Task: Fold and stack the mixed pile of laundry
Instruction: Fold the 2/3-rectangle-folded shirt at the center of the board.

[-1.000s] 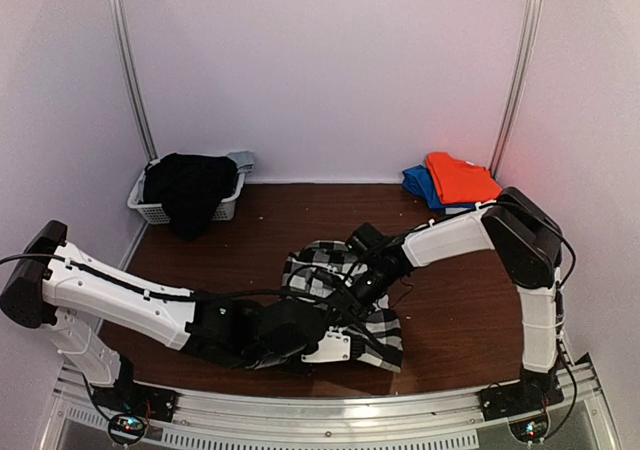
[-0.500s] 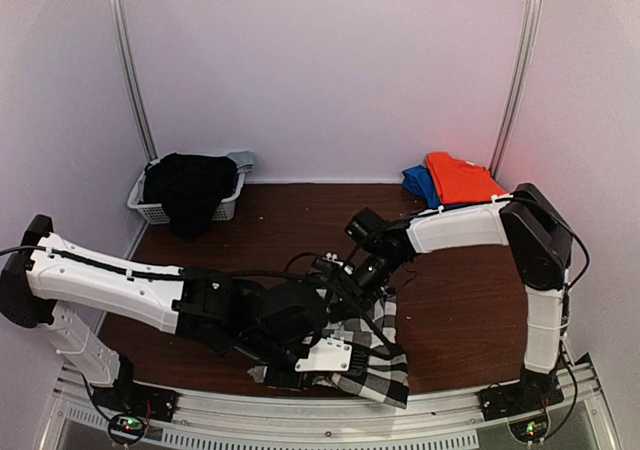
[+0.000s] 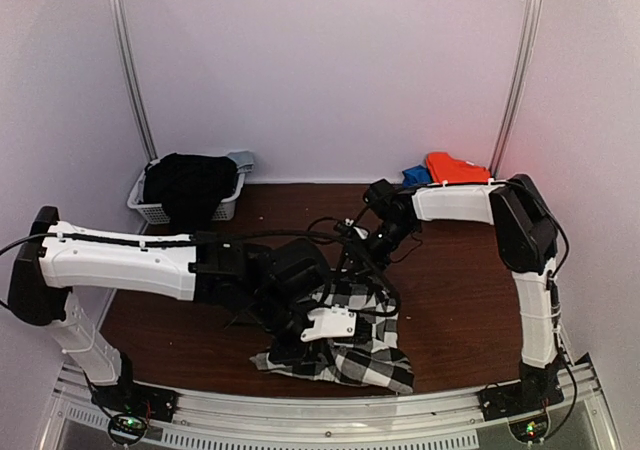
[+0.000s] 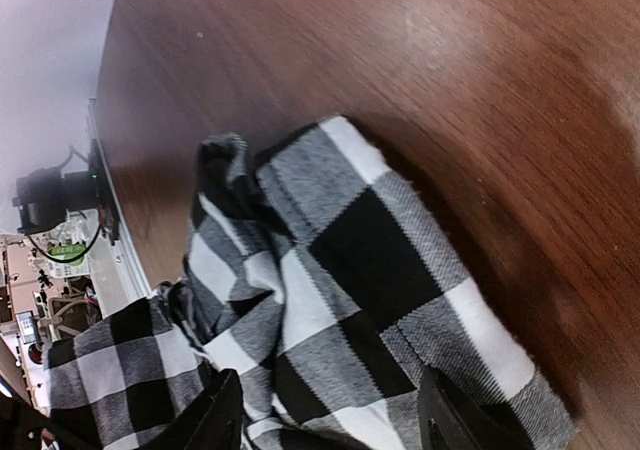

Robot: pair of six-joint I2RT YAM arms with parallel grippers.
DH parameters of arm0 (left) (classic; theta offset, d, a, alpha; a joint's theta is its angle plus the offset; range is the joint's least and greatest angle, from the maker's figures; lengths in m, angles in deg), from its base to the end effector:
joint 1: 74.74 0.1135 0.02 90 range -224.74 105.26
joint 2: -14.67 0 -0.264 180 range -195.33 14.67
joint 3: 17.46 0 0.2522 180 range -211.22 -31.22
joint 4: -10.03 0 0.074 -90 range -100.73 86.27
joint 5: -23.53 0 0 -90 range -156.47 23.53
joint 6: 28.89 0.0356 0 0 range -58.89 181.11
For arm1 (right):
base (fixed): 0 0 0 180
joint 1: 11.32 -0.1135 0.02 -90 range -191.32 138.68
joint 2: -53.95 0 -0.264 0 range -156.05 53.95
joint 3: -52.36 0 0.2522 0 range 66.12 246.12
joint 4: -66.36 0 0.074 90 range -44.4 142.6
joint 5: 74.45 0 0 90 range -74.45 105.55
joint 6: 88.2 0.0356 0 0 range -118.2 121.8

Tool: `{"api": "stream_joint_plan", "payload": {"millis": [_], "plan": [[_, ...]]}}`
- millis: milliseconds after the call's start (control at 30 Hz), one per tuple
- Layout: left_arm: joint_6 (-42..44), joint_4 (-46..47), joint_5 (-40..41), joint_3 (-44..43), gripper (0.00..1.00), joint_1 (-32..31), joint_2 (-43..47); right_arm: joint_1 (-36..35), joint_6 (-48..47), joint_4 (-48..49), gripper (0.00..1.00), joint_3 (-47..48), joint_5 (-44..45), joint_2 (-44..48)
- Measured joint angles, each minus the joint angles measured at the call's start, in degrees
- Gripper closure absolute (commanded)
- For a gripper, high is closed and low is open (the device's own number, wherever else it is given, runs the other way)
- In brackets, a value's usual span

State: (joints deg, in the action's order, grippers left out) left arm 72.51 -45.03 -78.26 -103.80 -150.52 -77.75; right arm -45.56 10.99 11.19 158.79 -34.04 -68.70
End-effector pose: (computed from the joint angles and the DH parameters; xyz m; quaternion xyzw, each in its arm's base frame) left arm 0.0751 -0.3260 0.2552 0.6827 0.6801 -0.2162 0.1568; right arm 0.3448 0.2675 0.1733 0.2605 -0.8598 -0.4388 0.0168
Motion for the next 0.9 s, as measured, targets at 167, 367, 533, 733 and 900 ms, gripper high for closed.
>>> {"api": "stream_joint_plan", "payload": {"millis": [167, 367, 533, 733, 900], "plan": [[1.2, -2.51, -3.82, -3.78, 0.99, 3.91, -2.97, -0.13, -1.7, -1.77, 0.49, 0.81, 1.55, -4.55], [3.74, -5.16, -6.38, -9.81, 0.97, 9.14, -7.39, -0.59, -3.8, -2.93, 0.5, 0.63, 1.44, -4.63], [6.75, -6.99, -6.54, -15.96, 0.96, 13.29, -11.89, -1.18, -4.87, -2.82, 0.51, -0.48, -0.26, -4.59], [10.03, -7.28, -6.38, -22.34, 0.96, 17.0, -18.56, -2.25, -4.96, -2.78, 0.51, -1.53, -2.29, -4.48], [12.28, -7.26, -5.66, -23.74, 0.94, 18.91, -22.56, -2.6, -4.96, -3.08, 0.51, -1.97, -3.15, -4.33]]}}
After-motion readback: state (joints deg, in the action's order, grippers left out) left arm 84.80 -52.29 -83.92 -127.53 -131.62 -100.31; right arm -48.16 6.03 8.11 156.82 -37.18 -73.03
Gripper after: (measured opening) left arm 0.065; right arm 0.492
